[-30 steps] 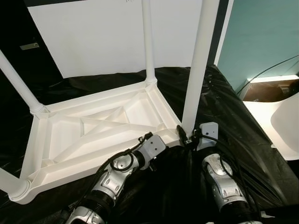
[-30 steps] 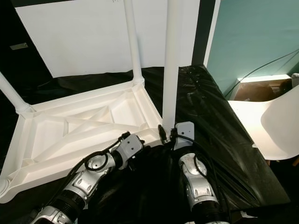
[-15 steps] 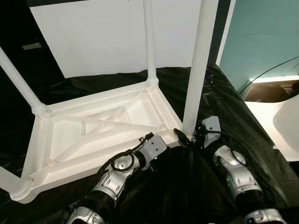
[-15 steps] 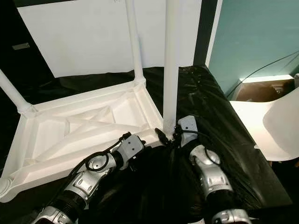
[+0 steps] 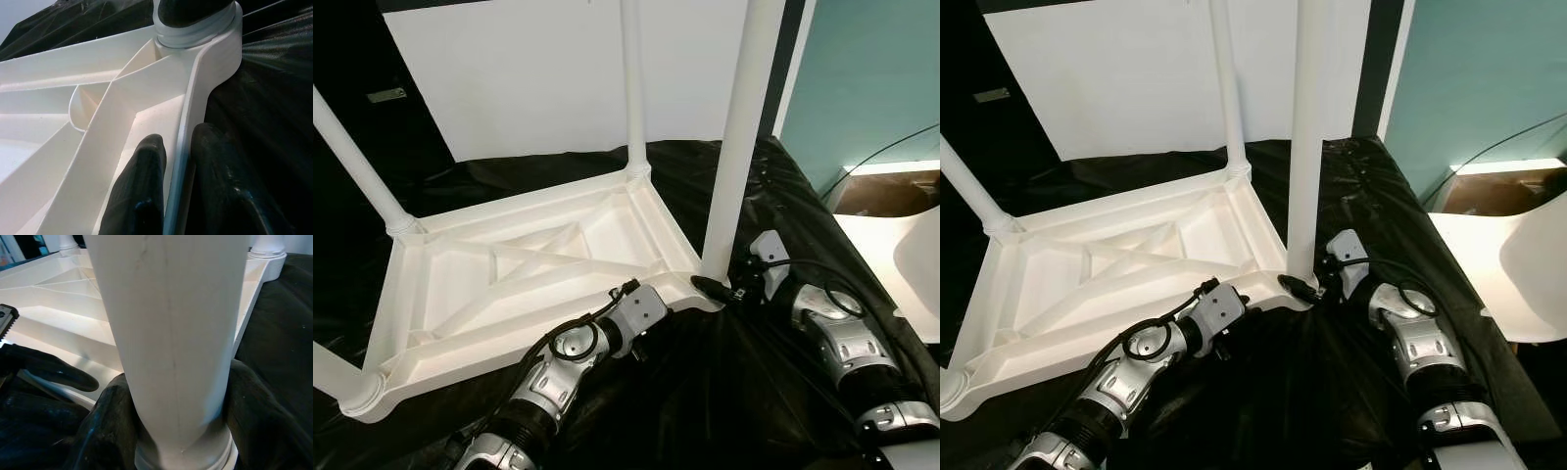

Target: Building children table

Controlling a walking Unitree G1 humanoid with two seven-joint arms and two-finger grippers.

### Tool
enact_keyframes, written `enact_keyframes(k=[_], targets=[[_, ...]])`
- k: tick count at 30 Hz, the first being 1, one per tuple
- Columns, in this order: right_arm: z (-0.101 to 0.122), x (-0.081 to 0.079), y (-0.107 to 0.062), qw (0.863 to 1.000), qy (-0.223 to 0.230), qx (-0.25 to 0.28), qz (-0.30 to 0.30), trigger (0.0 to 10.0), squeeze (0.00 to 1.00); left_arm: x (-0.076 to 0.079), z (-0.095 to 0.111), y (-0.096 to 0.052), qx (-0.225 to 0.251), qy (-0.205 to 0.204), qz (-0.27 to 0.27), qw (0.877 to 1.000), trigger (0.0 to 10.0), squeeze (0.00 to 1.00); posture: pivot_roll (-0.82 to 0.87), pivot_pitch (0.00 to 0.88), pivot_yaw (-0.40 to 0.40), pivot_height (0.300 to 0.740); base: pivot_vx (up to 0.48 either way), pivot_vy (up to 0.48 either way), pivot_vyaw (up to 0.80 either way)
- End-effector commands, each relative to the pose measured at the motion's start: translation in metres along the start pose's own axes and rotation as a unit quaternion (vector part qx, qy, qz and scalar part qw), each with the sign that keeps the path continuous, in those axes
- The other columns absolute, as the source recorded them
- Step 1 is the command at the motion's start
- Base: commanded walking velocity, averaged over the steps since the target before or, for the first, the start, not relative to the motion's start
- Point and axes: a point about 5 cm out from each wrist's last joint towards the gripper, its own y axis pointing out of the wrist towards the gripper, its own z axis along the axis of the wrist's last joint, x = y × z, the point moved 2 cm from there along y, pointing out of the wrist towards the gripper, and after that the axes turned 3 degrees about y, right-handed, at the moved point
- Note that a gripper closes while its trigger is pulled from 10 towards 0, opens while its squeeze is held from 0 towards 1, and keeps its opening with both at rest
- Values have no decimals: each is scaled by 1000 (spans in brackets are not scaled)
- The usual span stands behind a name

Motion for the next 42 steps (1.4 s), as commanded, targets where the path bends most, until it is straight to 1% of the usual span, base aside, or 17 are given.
enact_keyframes(k=[1, 7, 8, 9, 10, 11, 13, 19, 24, 30, 31, 35, 36, 39, 40, 41, 42], targets=[[-6, -13, 4, 998, -13, -22, 53, 0, 0, 44, -59, -10, -131, -36, -84, 987, 10000, 0, -103, 0, 49, 740, 0, 0, 0], [-14, -23, 10, 999, 26, -11, 22, 0, 0, 44, -60, -10, -131, -36, -83, 987, 10000, 0, -101, 0, 38, 740, 0, 0, 0], [-13, -22, 17, 998, 12, 11, -61, 0, 0, 43, -59, -9, -130, -36, -81, 988, 10000, 0, -98, 0, 38, 740, 0, 0, 0], [-13, -20, 19, 981, 7, 43, -190, 0, 0, 43, -58, -8, -128, -37, -80, 988, 10000, 0, -99, 0, 39, 740, 0, 0, 0], [-13, -20, 19, 981, 7, 43, -190, 0, 0, 43, -58, -8, -128, -37, -80, 988, 10000, 0, -99, 0, 39, 740, 0, 0, 0], [-14, -19, 17, 972, 12, 49, -230, 0, 0, 43, -57, -8, -127, -37, -80, 988, 10000, 0, -99, 0, 39, 740, 0, 0, 0], [-19, -29, 11, 959, 25, 59, -275, 0, 0, 45, -58, -9, -128, -36, -83, 988, 10000, 0, -103, 0, 45, 740, 0, 0, 0], [-22, -38, 13, 944, 63, 71, -315, 0, 0, 44, -62, -12, -134, -33, -87, 987, 10000, 0, -99, 0, 48, 740, 0, 0, 0], [-20, -37, 14, 938, 59, 74, -334, 0, 0, 42, -60, -11, -133, -32, -86, 987, 10000, 0, -97, 0, 48, 740, 0, 0, 0], [-22, -42, 17, 941, 58, 62, -328, 0, 0, 42, -60, -11, -132, -33, -84, 987, 10000, 0, -96, 0, 47, 740, 0, 0, 0], [-20, -45, 19, 947, 61, 69, -308, 10000, 1000, 42, -61, -11, -133, -34, -84, 987, 10000, 0, -96, 0, 46, 740, 0, 0, 0], [-16, -47, 22, 958, 55, 74, -270, 10000, 1000, 43, -61, -11, -134, -36, -84, 987, 10000, 0, -100, 0, 46, 740, 0, 0, 0], [-15, -44, 22, 965, 46, 73, -247, 10000, 0, 43, -62, -11, -134, -36, -84, 987, 10000, 0, -103, 0, 47, 740, 0, 0, 0], [-14, -41, 22, 970, 37, 69, -228, 10000, 0, 43, -61, -11, -134, -36, -84, 987, 10000, 0, -104, 0, 48, 740, 0, 0, 0], [-13, -39, 21, 979, 28, 65, -189, 10000, 0, 43, -61, -11, -134, -36, -84, 987, 10000, 0, -106, 0, 50, 740, 0, 0, 0], [-13, -39, 21, 979, 28, 65, -189, 10000, 0, 43, -61, -11, -134, -36, -84, 987, 10000, 0, -106, 0, 50, 740, 0, 0, 0], [-11, -37, 20, 985, 21, 62, -157, 10000, 0, 43, -61, -10, -134, -35, -85, 987, 10000, 0, -108, 0, 52, 740, 0, 0, 0]])
